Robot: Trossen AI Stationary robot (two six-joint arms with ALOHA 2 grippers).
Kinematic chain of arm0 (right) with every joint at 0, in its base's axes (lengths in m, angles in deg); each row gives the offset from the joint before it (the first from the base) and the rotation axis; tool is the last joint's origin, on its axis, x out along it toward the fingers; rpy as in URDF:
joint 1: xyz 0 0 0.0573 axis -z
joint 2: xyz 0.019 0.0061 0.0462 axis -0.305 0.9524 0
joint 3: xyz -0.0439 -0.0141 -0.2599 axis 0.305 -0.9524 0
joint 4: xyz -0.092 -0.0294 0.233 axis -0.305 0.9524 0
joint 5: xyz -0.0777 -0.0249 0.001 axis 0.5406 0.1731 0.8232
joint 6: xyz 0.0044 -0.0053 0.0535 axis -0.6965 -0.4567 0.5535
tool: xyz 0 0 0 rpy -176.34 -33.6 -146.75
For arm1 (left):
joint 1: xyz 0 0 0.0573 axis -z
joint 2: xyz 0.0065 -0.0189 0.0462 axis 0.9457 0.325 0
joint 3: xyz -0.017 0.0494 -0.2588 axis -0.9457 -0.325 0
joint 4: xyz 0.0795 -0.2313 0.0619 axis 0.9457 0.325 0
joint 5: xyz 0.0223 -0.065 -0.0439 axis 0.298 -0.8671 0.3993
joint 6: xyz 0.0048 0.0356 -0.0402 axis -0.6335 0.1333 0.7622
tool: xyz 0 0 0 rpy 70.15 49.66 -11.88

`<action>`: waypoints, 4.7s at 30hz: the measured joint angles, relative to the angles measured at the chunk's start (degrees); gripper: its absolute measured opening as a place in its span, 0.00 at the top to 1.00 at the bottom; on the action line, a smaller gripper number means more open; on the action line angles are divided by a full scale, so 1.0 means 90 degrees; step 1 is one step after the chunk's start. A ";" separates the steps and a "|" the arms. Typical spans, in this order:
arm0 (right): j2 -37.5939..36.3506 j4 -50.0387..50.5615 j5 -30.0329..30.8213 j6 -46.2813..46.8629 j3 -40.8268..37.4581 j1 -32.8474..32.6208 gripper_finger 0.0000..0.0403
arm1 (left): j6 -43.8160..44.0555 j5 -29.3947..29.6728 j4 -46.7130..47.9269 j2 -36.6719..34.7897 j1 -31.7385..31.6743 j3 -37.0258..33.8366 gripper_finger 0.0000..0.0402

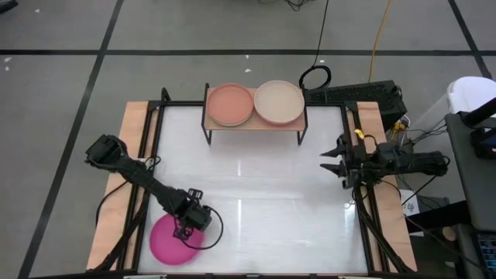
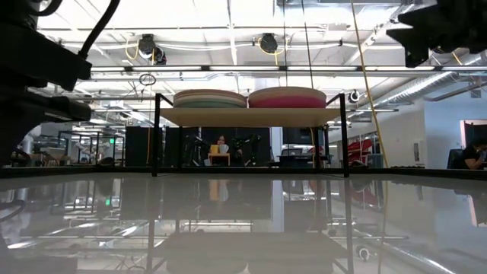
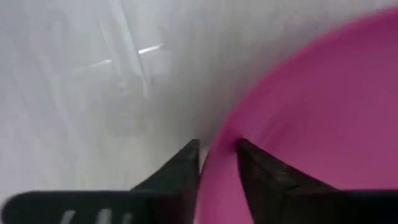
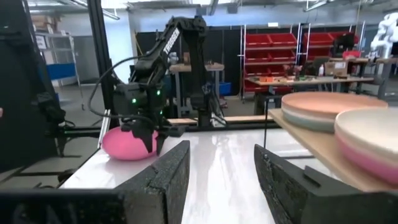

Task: Place and stack plates onto a shelf
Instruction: Stack the pink plate on top of the white brown on the shelf, then return to Home Position

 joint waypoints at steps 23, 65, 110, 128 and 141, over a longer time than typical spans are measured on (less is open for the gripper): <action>0.0008 -0.0463 0.0005 0.0281 -0.0409 0.0000 0.60 | -0.1060 0.2341 0.0024 -0.1485 -0.2566 0.2266 0.97; 0.0030 -0.0638 0.0175 -0.0103 -0.0409 0.0002 0.60 | -0.0047 -0.1610 -0.4786 0.0959 -0.7642 0.3505 0.80; -0.0036 0.0157 0.0347 0.0756 -0.0494 -0.0010 0.60 | -0.2277 0.0074 -0.7772 -0.6616 -0.4085 -0.2970 0.94; -0.0038 0.0122 0.0320 0.0774 -0.0864 -0.0012 0.98 | -0.1600 0.0074 -1.0279 -0.7550 -0.3986 -0.5788 0.94; 0.0034 -0.0728 -0.0209 0.0738 -0.1324 -0.0015 1.00 | -0.2030 -0.0001 -0.9252 -0.7537 -0.3945 -0.5792 0.94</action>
